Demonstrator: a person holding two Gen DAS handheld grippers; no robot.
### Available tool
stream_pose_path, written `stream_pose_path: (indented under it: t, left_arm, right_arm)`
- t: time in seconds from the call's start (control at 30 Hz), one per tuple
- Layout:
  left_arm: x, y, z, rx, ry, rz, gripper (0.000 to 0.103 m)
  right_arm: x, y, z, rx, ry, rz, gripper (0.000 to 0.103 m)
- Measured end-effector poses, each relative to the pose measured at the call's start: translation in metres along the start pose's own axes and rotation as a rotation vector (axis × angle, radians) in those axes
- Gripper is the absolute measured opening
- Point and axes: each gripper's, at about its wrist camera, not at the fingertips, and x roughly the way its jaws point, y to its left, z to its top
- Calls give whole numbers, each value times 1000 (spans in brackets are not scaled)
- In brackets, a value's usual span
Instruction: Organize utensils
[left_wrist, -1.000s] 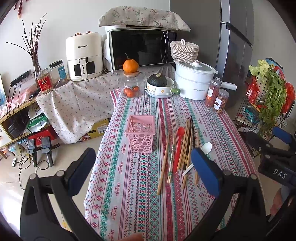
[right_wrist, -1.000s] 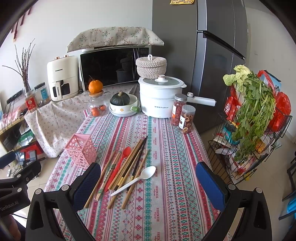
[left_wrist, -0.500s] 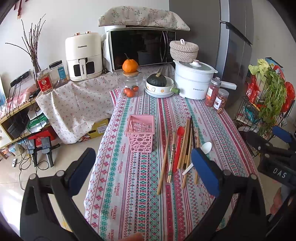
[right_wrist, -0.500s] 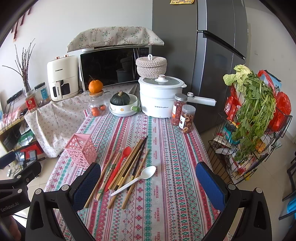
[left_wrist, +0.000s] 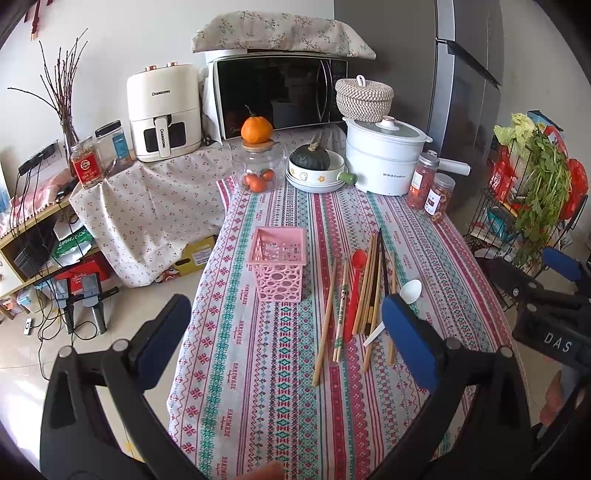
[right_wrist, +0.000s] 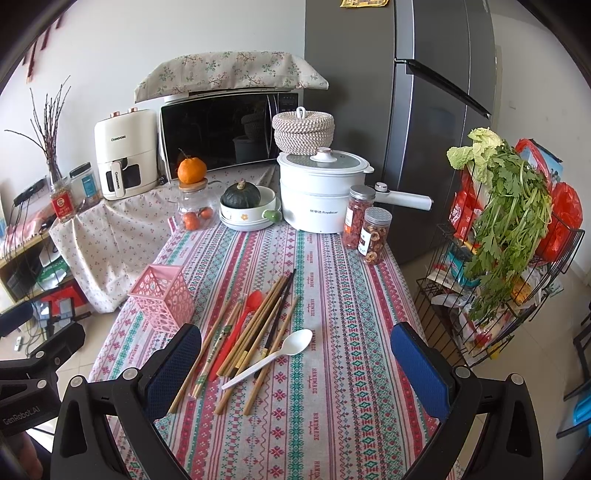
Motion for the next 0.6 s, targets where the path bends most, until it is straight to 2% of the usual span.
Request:
stream_pose_path:
  t: [0.17, 0.23, 0.37, 0.5, 0.6]
  left_arm:
    - [-1, -1, -5, -1, 1, 2, 103]
    - [0, -1, -7, 0, 13, -22, 103]
    - [11, 4, 7, -2, 61, -103, 103]
    - [35, 13, 16, -42, 148, -228, 102]
    - [55, 9, 28, -25, 178, -266, 94]
  right_arm:
    - [0, 0, 0, 0, -1, -1, 103]
    - [0, 0, 0, 0, -1, 0, 103]
    - [1, 0, 0, 0, 3, 5, 103]
    - [13, -2, 4, 1, 39, 34, 103]
    - [33, -13, 12, 30, 109, 86, 103]
